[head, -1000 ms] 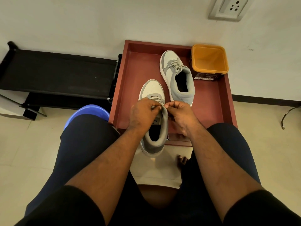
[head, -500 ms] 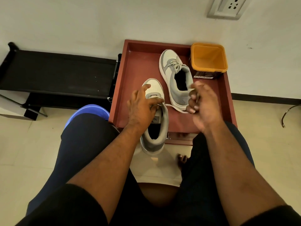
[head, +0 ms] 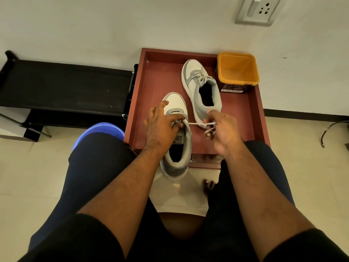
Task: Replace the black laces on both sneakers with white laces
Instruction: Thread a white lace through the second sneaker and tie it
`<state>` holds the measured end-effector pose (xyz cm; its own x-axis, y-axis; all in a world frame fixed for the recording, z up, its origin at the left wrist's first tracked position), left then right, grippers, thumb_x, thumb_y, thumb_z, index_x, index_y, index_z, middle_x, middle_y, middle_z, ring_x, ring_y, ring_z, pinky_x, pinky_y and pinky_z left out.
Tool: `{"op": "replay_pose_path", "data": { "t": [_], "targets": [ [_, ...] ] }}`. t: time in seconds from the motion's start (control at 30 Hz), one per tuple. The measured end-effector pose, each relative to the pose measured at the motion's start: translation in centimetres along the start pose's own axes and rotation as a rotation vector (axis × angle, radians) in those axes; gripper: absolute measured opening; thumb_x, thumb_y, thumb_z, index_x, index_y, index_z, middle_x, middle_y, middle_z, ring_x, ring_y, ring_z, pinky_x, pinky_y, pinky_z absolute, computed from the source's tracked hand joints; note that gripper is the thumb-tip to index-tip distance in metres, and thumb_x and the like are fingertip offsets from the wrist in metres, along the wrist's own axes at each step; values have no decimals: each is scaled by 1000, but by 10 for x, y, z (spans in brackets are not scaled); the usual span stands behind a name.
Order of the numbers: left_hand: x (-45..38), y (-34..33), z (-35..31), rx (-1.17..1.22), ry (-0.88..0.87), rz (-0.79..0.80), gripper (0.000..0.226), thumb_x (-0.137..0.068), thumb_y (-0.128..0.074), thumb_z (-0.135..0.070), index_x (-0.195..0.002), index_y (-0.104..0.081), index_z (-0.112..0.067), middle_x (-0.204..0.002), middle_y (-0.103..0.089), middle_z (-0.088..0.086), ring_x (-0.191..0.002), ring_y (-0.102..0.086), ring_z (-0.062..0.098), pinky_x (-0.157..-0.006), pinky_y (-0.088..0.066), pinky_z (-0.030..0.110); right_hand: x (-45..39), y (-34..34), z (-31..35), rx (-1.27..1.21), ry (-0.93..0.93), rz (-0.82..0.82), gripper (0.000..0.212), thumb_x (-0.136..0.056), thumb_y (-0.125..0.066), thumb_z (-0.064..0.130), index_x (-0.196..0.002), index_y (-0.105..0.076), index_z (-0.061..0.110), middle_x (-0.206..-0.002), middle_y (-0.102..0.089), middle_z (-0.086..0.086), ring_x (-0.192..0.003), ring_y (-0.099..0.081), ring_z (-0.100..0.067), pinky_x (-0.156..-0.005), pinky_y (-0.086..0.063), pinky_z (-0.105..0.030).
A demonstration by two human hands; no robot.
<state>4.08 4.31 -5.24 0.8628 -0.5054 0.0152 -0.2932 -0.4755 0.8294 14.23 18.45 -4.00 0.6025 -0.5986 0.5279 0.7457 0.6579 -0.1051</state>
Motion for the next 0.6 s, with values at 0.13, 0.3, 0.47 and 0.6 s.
{"op": "replay_pose_path", "data": {
  "t": [0.13, 0.3, 0.47, 0.6],
  "targets": [
    [-2, -2, 8, 113, 40, -26, 30, -83, -73, -30, -113, -69, -35, -147, -35, -6, -133, -30, 19, -107, -31, 37, -12, 5, -26, 608, -88, 10, 27, -80, -66, 4, -66, -47, 16, -56, -41, -3, -44, -32, -14, -38, -26, -18],
    [0, 4, 14, 495, 117, -58, 44, -80, -77, -14, -121, -65, -22, -136, -42, 1, -124, -43, 14, -97, -33, 7, -15, -11, -41, 922, -43, 175, 16, -83, -58, 2, -84, -60, 17, -67, -54, 2, -47, -41, -12, -29, -29, -13],
    [0, 21, 21, 567, 229, -185, 31, -84, -72, -17, -113, -67, -28, -118, -57, -4, -86, -55, 3, -74, -47, 9, -14, -10, -36, 1005, 33, 70, 10, -69, -55, 18, -69, -61, 25, -64, -62, 4, -78, -59, -25, -81, -51, -40],
    [9, 32, 13, 798, 282, -105, 29, -89, -61, -3, -113, -66, -17, -98, -71, 3, -72, -64, 10, -64, -56, 27, 5, -10, -4, 651, 238, 20, 13, -75, -60, 32, -85, -63, 38, -73, -70, 8, -83, -68, -20, -87, -51, -48]
  ]
}}
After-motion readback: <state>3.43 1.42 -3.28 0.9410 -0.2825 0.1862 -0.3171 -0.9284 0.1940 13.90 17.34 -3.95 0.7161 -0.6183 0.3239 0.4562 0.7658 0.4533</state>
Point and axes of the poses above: each hand's wrist, its own x-axis away from the middle knuckle, its own y-axis out of the back of the hand, z = x × y, the point moved 5 cm from there along -x, towards the middle knuckle
